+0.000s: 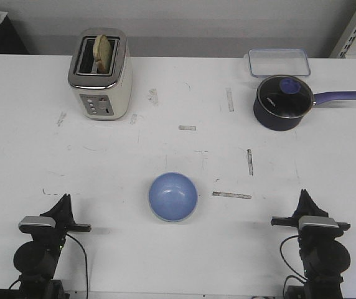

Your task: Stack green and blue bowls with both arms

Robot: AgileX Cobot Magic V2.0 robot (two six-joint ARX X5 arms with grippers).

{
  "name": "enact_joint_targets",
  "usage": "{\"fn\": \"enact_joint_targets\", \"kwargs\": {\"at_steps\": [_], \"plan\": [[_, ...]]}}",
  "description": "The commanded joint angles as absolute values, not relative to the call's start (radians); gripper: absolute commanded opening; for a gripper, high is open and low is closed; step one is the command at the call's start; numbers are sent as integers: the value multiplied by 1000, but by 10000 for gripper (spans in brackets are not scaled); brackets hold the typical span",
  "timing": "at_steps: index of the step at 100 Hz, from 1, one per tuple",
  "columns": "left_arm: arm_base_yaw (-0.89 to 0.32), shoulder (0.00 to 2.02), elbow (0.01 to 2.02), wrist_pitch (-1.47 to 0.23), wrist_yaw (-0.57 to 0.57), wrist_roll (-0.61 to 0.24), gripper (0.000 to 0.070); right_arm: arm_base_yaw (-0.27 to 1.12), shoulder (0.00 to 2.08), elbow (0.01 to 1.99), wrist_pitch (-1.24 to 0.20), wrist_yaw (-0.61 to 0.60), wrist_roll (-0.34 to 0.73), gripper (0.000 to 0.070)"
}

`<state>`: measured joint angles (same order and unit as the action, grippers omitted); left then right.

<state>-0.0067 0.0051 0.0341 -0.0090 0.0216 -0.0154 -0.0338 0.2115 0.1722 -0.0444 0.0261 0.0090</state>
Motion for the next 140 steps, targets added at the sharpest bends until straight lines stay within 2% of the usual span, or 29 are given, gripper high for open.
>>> {"fn": "enact_joint_targets", "kwargs": {"at_steps": [1,18,23,140], "plan": [[-6,3,12,2,19,-8,1,-38,173,127,17,25,30,0],[-6,3,12,2,19,-8,1,-49,36,17,30,25,31,0],[-6,3,12,2,19,-8,1,-51,-7,12,-19,26,33,0],[-7,3,13,2,19,-8,1,-53,1,12,-30,27,33,0]]}}
